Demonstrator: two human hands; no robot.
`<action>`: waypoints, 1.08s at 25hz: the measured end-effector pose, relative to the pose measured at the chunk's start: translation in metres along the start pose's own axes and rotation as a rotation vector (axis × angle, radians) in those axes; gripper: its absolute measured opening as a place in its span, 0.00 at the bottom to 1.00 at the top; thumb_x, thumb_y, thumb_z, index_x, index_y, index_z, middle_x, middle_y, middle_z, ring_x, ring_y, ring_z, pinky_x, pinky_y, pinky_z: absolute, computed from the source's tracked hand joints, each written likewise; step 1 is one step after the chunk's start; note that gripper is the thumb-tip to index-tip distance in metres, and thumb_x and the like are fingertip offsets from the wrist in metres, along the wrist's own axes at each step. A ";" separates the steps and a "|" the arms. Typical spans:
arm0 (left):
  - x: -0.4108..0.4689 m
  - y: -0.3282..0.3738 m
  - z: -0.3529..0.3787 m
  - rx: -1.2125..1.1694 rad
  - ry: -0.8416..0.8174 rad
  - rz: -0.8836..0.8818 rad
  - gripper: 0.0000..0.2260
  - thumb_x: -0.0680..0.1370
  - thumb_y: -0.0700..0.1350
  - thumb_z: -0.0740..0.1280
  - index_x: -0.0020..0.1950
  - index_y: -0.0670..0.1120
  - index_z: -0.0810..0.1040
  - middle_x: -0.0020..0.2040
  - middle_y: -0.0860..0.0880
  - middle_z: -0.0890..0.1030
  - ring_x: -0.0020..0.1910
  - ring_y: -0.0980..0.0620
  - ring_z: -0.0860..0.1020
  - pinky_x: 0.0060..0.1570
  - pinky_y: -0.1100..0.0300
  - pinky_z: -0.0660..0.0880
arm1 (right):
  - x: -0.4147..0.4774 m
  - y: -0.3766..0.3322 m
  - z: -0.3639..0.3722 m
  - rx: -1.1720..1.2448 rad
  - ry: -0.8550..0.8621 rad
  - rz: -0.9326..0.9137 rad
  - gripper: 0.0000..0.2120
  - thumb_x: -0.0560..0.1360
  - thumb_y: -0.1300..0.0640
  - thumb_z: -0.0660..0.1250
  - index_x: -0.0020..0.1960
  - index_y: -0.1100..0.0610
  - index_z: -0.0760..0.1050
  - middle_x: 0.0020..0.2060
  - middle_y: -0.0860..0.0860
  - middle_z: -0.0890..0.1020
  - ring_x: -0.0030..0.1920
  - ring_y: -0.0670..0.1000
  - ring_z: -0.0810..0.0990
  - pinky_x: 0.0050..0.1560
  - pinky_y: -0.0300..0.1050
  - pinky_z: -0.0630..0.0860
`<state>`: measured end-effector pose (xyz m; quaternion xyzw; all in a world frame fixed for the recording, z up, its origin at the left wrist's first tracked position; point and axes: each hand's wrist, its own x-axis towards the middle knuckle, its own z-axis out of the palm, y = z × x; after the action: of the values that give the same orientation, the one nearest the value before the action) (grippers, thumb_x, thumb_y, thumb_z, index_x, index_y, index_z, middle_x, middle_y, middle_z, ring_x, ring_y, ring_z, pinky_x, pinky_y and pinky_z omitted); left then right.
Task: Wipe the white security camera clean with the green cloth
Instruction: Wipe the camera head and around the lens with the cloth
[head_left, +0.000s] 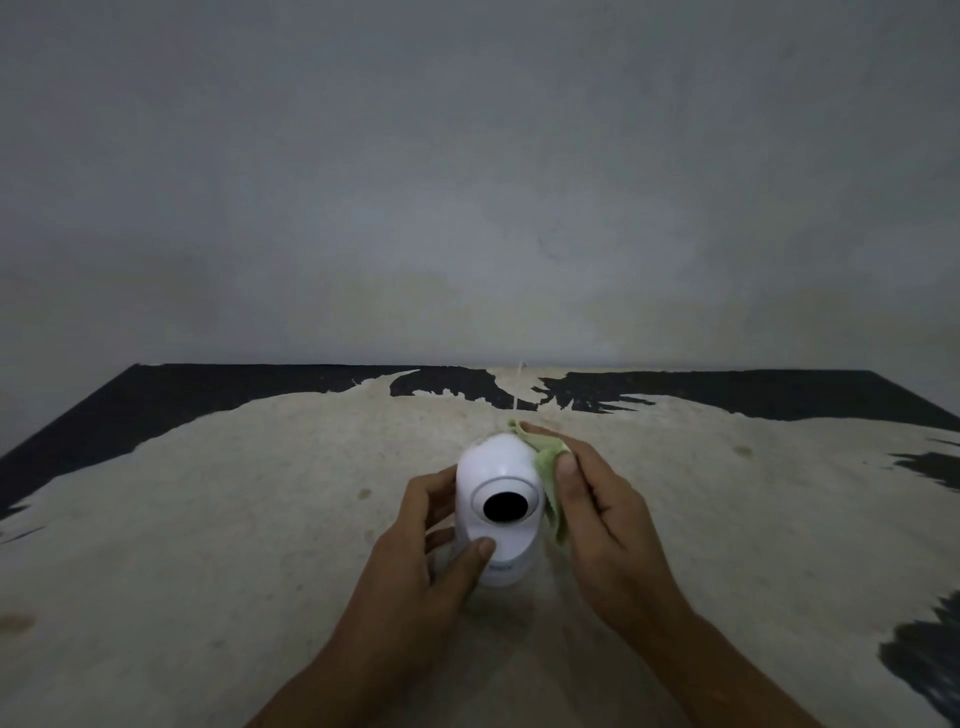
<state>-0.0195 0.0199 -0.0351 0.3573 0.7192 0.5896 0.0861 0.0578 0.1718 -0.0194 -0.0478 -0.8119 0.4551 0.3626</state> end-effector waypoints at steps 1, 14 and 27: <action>0.000 0.000 0.000 0.001 0.004 0.000 0.27 0.67 0.56 0.68 0.64 0.58 0.65 0.63 0.60 0.74 0.60 0.62 0.74 0.61 0.57 0.74 | 0.000 0.000 0.001 0.010 0.006 0.026 0.14 0.82 0.50 0.52 0.58 0.42 0.75 0.49 0.43 0.83 0.49 0.47 0.81 0.49 0.44 0.80; 0.001 -0.004 0.001 0.015 0.011 0.013 0.25 0.69 0.55 0.68 0.64 0.59 0.64 0.60 0.65 0.74 0.58 0.69 0.73 0.52 0.74 0.73 | -0.010 0.006 -0.003 -0.275 -0.039 -0.104 0.25 0.78 0.42 0.53 0.72 0.50 0.64 0.65 0.46 0.75 0.65 0.41 0.72 0.64 0.45 0.73; 0.000 0.001 0.001 0.030 0.000 -0.001 0.22 0.70 0.54 0.66 0.61 0.62 0.64 0.54 0.71 0.72 0.50 0.81 0.69 0.42 0.83 0.68 | -0.010 -0.007 -0.003 -0.660 -0.071 -0.571 0.18 0.81 0.52 0.53 0.67 0.55 0.71 0.68 0.48 0.73 0.70 0.50 0.69 0.65 0.49 0.69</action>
<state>-0.0185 0.0213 -0.0342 0.3584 0.7280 0.5788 0.0810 0.0685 0.1658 -0.0185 0.0809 -0.9064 0.0543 0.4110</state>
